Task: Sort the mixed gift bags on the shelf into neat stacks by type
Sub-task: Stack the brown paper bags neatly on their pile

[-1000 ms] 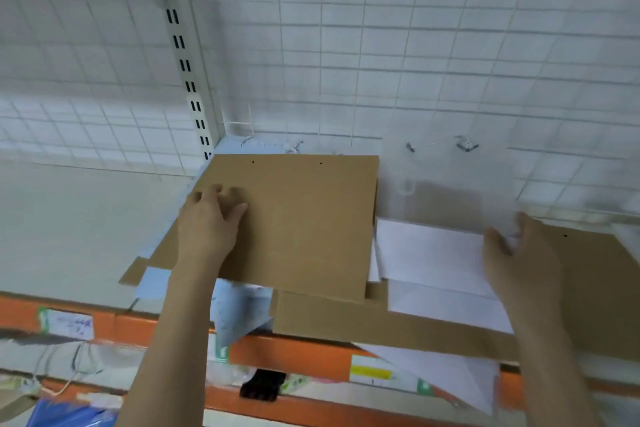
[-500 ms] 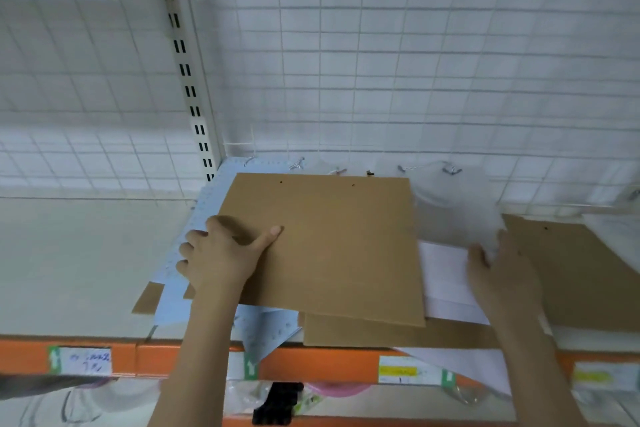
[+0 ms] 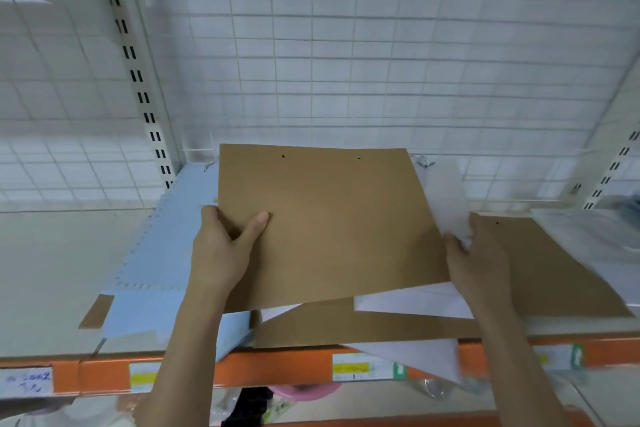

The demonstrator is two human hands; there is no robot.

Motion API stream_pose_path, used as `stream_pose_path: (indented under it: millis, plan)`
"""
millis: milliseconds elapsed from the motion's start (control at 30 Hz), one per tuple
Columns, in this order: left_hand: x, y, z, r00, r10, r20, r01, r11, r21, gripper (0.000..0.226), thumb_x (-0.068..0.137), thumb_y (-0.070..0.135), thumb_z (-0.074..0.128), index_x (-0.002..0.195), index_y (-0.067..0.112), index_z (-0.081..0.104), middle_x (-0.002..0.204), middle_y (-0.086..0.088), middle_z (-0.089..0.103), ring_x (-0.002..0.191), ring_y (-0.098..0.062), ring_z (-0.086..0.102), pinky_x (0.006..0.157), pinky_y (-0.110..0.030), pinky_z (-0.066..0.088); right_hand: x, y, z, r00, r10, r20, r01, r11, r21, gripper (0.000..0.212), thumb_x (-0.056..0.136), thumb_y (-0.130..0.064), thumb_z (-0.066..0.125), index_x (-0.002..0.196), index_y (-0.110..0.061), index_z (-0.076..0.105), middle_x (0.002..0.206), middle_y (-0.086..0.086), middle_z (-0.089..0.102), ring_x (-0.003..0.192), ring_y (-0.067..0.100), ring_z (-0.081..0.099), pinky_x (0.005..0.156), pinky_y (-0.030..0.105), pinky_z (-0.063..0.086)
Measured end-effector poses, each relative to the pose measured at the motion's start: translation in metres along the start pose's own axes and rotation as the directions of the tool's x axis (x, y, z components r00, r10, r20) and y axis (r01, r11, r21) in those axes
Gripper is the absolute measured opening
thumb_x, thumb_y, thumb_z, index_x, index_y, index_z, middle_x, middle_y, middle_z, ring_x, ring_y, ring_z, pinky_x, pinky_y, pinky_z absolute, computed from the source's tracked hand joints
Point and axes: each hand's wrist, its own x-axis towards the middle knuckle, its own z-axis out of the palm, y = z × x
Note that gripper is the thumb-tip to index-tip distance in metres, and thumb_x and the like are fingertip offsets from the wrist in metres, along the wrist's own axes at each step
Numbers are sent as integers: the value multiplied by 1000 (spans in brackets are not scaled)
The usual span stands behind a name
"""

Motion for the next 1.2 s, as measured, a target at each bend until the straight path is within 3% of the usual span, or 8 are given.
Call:
stream_pose_path:
  millis: [133, 333, 433, 633, 733, 867, 1033, 1200]
  plan:
    - [-19, 23, 28, 999, 28, -21, -29, 998, -63, 40, 80, 39, 67, 86, 8, 43, 78, 1, 51, 70, -7, 49, 55, -24, 34, 19, 24, -33, 999, 8, -35, -6, 998, 57, 50, 93, -19, 51, 140, -11, 37, 130, 12, 55, 119, 27, 50, 99, 29, 33]
    - [-69, 69, 115, 1000, 17, -2, -17, 985, -171, 36, 77, 38, 71, 90, 10, 52, 82, 5, 58, 74, -5, 55, 58, -23, 39, 60, 91, -112, 995, 49, -84, -41, 995, 94, 48, 94, -21, 49, 140, -16, 37, 131, 11, 54, 116, 29, 52, 97, 36, 37]
    - [-100, 93, 167, 1000, 6, 10, -5, 991, -135, 37, 76, 39, 72, 80, 10, 49, 75, 2, 55, 69, -10, 52, 55, -25, 36, 79, 135, -154, 993, 96, -74, -89, 991, 98, 48, 94, -19, 50, 140, -17, 37, 128, 13, 56, 113, 29, 54, 94, 33, 38]
    - [-148, 119, 239, 995, -91, 38, 96, 981, -169, 38, 75, 40, 73, 83, 11, 50, 81, 1, 57, 73, -11, 54, 59, -27, 41, 111, 199, -208, 986, 163, -28, -160, 984, 83, 49, 94, -18, 50, 141, -15, 36, 126, 16, 55, 114, 28, 51, 92, 29, 34]
    - [-158, 123, 258, 990, -135, 45, 141, 969, -205, 35, 74, 38, 74, 86, 12, 53, 86, 0, 60, 76, -11, 55, 61, -27, 42, 127, 219, -224, 980, 196, -16, -195, 979, 50, 50, 94, -20, 50, 141, -15, 37, 126, 16, 55, 116, 29, 50, 99, 34, 34]
    - [-161, 130, 276, 986, -156, 66, 167, 961, -222, 40, 75, 37, 73, 99, 10, 56, 90, 1, 61, 79, -10, 56, 60, -26, 42, 149, 241, -237, 977, 212, 15, -211, 977, -39, 50, 94, -22, 50, 141, -12, 36, 122, 17, 58, 115, 32, 50, 99, 37, 35]
    - [-152, 134, 290, 984, -157, 87, 173, 957, -233, 39, 76, 34, 73, 101, 9, 56, 86, 6, 59, 76, -7, 54, 58, -23, 39, 171, 257, -238, 975, 220, 10, -217, 967, -134, 45, 92, -20, 52, 133, -3, 43, 113, 18, 60, 110, 34, 54, 95, 38, 37]
    - [-142, 131, 296, 983, -167, 79, 181, 957, -225, 35, 77, 34, 72, 97, 12, 55, 83, 8, 56, 73, -5, 51, 56, -23, 37, 199, 273, -233, 968, 243, 61, -214, 931, -297, 51, 94, -22, 50, 138, -2, 37, 125, 23, 55, 119, 37, 48, 98, 38, 36]
